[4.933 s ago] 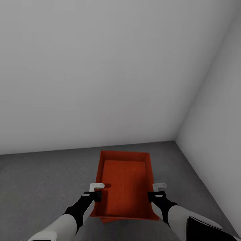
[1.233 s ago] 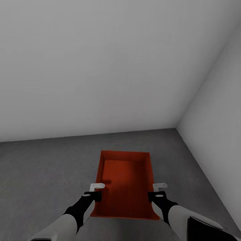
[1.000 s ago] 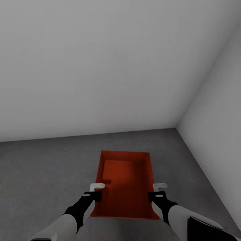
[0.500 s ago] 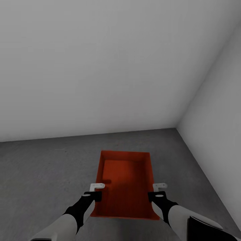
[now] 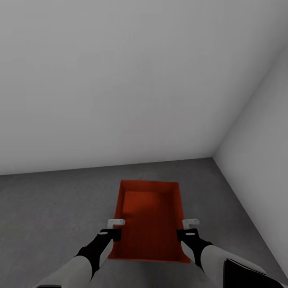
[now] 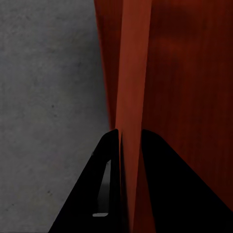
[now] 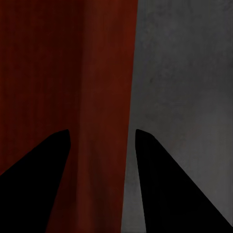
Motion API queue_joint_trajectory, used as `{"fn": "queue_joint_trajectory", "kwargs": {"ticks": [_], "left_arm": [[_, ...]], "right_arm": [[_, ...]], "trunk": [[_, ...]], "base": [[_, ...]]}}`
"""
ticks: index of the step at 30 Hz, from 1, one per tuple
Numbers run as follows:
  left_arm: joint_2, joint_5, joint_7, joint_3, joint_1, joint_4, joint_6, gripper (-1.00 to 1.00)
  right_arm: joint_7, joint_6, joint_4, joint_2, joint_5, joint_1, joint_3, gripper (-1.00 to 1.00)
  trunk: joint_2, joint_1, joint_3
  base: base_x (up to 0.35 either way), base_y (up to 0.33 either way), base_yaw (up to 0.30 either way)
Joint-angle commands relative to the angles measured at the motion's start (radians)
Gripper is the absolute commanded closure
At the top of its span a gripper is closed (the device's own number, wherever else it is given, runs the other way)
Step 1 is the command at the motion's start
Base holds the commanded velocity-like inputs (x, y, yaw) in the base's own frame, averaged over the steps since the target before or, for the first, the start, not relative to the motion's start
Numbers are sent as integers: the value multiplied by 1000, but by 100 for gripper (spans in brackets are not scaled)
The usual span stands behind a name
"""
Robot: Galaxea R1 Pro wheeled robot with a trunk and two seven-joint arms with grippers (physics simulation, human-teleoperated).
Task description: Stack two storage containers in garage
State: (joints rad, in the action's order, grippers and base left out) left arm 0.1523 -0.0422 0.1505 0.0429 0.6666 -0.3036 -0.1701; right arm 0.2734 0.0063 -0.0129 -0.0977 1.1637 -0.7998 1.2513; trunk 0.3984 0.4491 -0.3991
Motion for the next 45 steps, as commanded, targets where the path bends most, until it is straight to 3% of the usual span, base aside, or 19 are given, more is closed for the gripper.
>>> {"fn": "queue_joint_trajectory", "kwargs": {"ticks": [1,9,19,31,45], "left_arm": [[-4,-7,1,23,1,-2,-6,100],[-4,-7,3,23,1,-2,-6,100],[-4,-7,3,23,1,-1,-8,100],[-4,-7,4,23,1,0,-8,100],[-4,-7,4,23,1,0,-6,100]], "right_arm": [[3,1,-4,4,0,-1,13,100],[4,1,-4,4,1,-1,12,100],[3,0,-4,4,1,-1,11,100],[3,0,-4,4,1,-1,12,100],[3,0,-4,4,1,-1,12,100]], "trunk": [[2,1,-1],[2,1,-1],[2,1,-1],[2,1,-1],[2,1,-1]], "base": [[114,0,0],[18,0,22],[17,0,212],[281,0,13],[28,0,11]]}}
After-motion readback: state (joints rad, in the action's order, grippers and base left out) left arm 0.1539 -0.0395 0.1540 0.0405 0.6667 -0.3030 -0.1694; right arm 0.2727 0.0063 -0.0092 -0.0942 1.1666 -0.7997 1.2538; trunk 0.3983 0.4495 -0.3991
